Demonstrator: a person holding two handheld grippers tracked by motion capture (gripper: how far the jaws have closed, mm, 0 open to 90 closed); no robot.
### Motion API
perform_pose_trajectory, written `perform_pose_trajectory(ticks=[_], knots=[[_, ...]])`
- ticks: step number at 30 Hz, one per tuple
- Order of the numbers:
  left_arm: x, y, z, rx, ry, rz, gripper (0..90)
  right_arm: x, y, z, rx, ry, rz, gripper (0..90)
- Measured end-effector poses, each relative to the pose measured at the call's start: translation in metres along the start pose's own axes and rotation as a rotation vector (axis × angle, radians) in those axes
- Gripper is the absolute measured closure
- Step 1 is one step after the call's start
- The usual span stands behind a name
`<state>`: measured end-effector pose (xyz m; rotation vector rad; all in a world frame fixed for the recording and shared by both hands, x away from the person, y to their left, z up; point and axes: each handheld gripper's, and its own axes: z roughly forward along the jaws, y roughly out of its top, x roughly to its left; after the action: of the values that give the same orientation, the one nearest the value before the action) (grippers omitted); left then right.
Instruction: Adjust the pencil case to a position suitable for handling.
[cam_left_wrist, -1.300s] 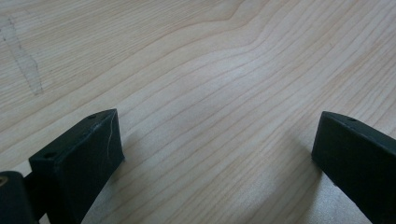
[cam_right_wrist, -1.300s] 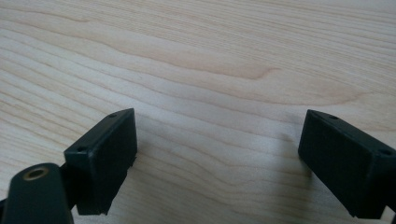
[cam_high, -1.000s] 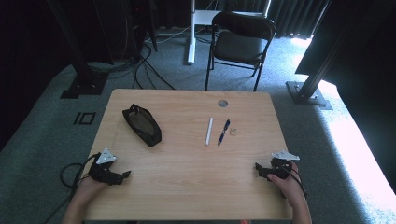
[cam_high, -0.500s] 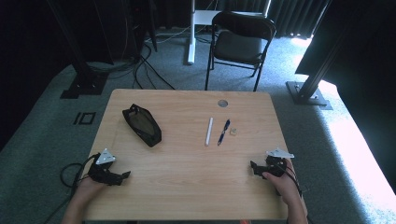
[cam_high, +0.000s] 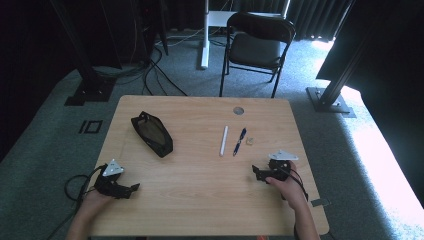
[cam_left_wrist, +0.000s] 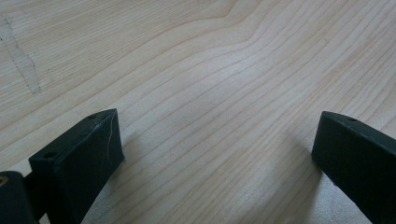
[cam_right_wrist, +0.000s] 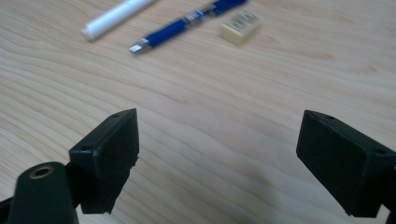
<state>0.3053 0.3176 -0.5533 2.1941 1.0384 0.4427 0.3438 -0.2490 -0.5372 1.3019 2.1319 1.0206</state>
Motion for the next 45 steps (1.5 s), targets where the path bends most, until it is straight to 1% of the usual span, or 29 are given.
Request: perform_pose_trajectory(ticks=[6,8,11,13,14,19,20,25,30,38,41,42,43,45], knots=[[0.000,0.000,0.000,-0.002,0.000,-0.002,2.1,0.017,0.014,0.010,-0.008,0.038,-0.042,12.9],[0.000,0.000,0.000,-0.002,0.000,-0.002,2.1,0.024,0.018,0.012,-0.011,0.052,-0.051,12.9],[0.000,0.000,0.000,-0.002,0.000,-0.002,2.1,0.033,0.025,0.017,-0.025,0.079,-0.045,13.0],[0.000,0.000,0.000,-0.002,0.000,-0.002,2.1,0.040,0.028,0.021,-0.031,0.093,-0.059,13.0],[0.000,0.000,0.000,-0.002,0.000,-0.002,2.1,0.043,0.030,0.022,-0.033,0.097,-0.070,13.0],[0.000,0.000,0.000,-0.002,0.000,-0.002,2.1,0.061,0.039,0.031,-0.043,0.132,-0.093,13.1],[0.000,0.000,0.000,-0.002,0.000,-0.002,2.1,0.065,0.041,0.032,-0.047,0.140,-0.090,13.1],[0.000,0.000,0.000,-0.002,0.000,-0.002,2.1,0.086,0.050,0.042,-0.069,0.178,-0.121,13.6],[0.000,0.000,0.000,-0.002,0.000,-0.002,2.1,0.105,0.058,0.052,-0.082,0.209,-0.141,13.6],[0.000,0.000,0.000,-0.002,0.000,-0.002,2.1,0.132,0.072,0.064,-0.090,0.251,-0.189,13.6],[0.000,0.000,0.000,-0.002,0.000,-0.002,2.1,0.143,0.077,0.069,-0.093,0.271,-0.197,13.6],[0.000,0.000,0.000,-0.002,0.000,-0.002,2.1,0.143,0.077,0.069,-0.093,0.271,-0.197,13.6],[0.000,0.000,0.000,-0.002,0.000,-0.002,2.1,0.146,0.079,0.071,-0.094,0.275,-0.203,13.6],[0.000,0.000,0.000,-0.002,0.000,-0.002,2.1,0.155,0.083,0.075,-0.095,0.291,-0.207,13.6]])
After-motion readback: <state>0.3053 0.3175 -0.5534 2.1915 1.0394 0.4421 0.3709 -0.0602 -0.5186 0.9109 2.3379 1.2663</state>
